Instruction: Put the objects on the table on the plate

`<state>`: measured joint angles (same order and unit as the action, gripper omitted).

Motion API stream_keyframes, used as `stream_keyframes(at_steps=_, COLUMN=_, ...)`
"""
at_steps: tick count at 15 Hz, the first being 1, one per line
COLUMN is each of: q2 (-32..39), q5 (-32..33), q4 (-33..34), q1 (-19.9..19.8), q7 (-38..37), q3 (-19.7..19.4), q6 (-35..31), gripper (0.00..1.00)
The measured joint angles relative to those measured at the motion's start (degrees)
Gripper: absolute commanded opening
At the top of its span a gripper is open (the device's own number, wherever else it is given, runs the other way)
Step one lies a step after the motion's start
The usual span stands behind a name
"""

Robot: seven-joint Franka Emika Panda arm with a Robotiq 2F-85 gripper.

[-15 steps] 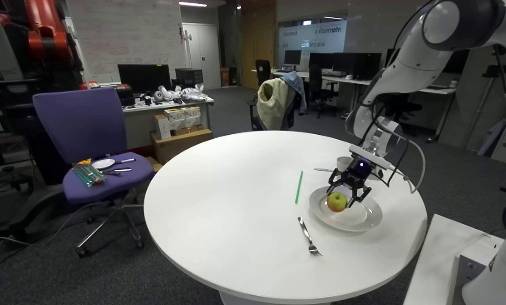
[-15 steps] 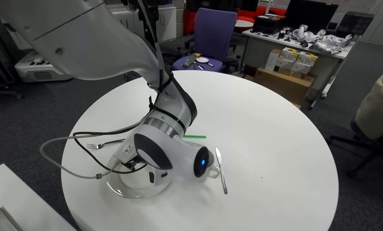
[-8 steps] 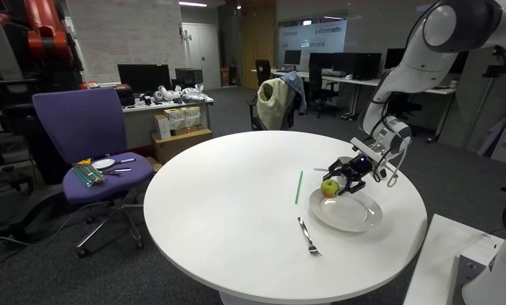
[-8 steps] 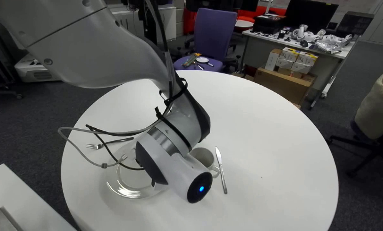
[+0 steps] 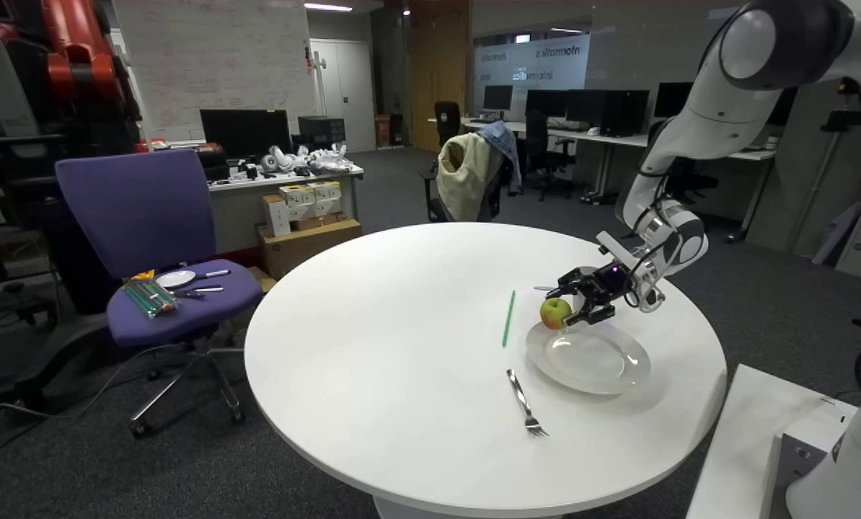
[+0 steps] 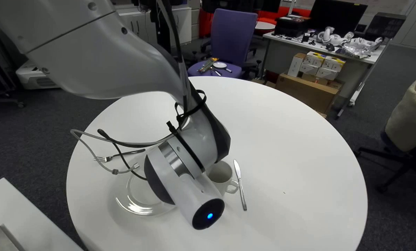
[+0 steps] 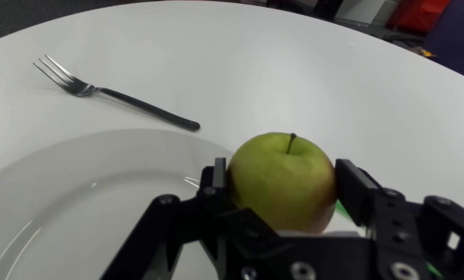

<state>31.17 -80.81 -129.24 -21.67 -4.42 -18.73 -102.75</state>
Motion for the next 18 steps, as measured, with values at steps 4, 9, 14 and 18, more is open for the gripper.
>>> stream_keyframes(at_steps=4, q2=0.0, q5=1.5, q4=-1.8, q1=1.8, q7=0.2, q3=0.4, q6=0.0, gripper=0.48)
stream_keyframes(at_steps=9, q2=0.0, q5=4.4, q4=-5.2, q1=2.7, q7=1.5, q3=0.1, q6=0.0, gripper=0.48)
stream_keyframes(at_steps=14, q2=0.0, q5=6.6, q4=-7.3, q1=1.9, q7=3.9, q3=-2.9, q6=0.0, gripper=0.48)
stream_keyframes(at_steps=18, q2=-0.2, q5=7.0, q4=-7.4, q1=1.1, q7=5.3, q3=-4.9, q6=0.0, gripper=0.48)
